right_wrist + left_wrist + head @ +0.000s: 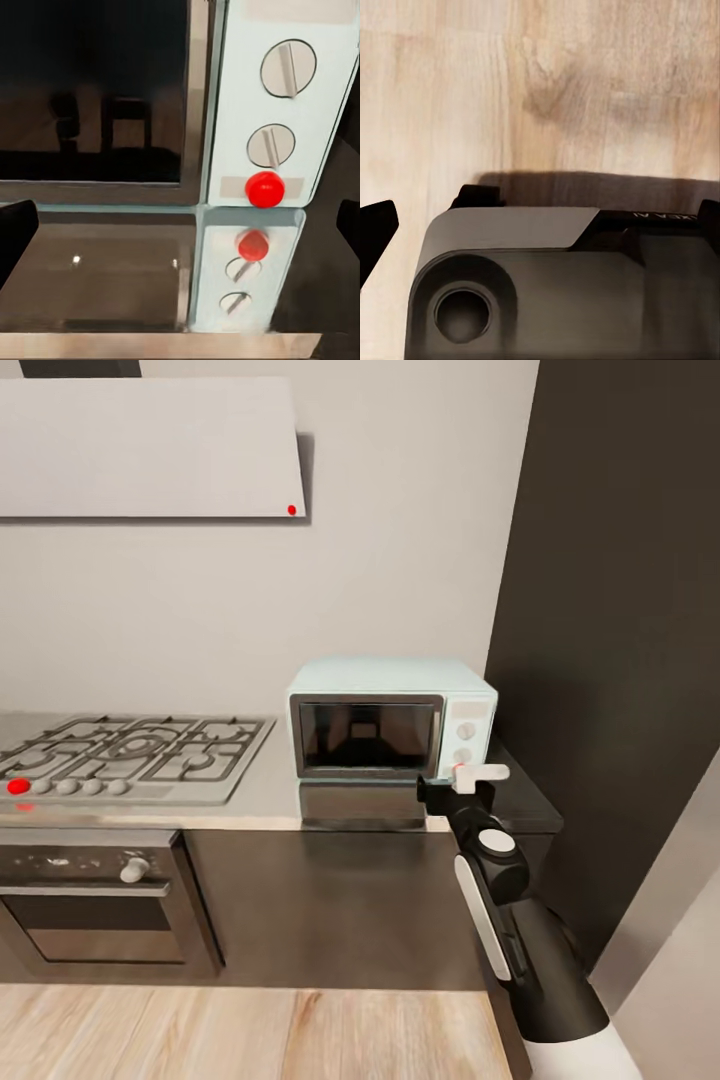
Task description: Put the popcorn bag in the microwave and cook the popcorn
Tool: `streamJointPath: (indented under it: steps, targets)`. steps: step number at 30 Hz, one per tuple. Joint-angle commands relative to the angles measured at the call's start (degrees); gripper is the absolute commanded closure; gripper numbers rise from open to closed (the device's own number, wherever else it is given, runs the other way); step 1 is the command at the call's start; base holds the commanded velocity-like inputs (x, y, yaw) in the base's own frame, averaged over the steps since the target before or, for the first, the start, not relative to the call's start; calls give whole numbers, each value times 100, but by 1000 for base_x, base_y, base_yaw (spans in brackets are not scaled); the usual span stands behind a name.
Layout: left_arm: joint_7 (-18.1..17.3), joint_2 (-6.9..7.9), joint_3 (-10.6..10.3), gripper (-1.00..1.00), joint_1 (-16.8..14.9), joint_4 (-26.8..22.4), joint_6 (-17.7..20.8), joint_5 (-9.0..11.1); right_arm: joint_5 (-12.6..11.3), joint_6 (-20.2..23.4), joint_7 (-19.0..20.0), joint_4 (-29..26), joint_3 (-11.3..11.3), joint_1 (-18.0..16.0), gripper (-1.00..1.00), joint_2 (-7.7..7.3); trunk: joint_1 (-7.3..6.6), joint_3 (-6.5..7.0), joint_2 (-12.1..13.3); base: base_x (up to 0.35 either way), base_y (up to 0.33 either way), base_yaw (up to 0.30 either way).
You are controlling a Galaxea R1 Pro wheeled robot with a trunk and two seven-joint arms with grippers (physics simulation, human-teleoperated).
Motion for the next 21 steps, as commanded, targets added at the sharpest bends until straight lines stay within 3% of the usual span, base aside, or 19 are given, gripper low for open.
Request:
streamJointPath:
  steps: [1,6,17,21]
  targets:
    - [-4,-4,36,-100,-3,4,-12,11,-6,32,-34,-5,6,-6,-100,-6,2,-6,-3,272,1,0]
    - [-4,-4,29,-100,-3,4,-8,4,-6,33,-48,-5,-4,4,-100,-14,2,-6,-3,274,0,0]
    - [-46,-22,17,-100,68,4,-12,-2,3,11,-64,28,-113,18,-100,-83,2,-6,-3,17,0,0]
    - [-47,-23,19,-100,69,4,-10,-1,3,28,-60,29,-133,10,-100,-98,2,-6,-3,236,0,0]
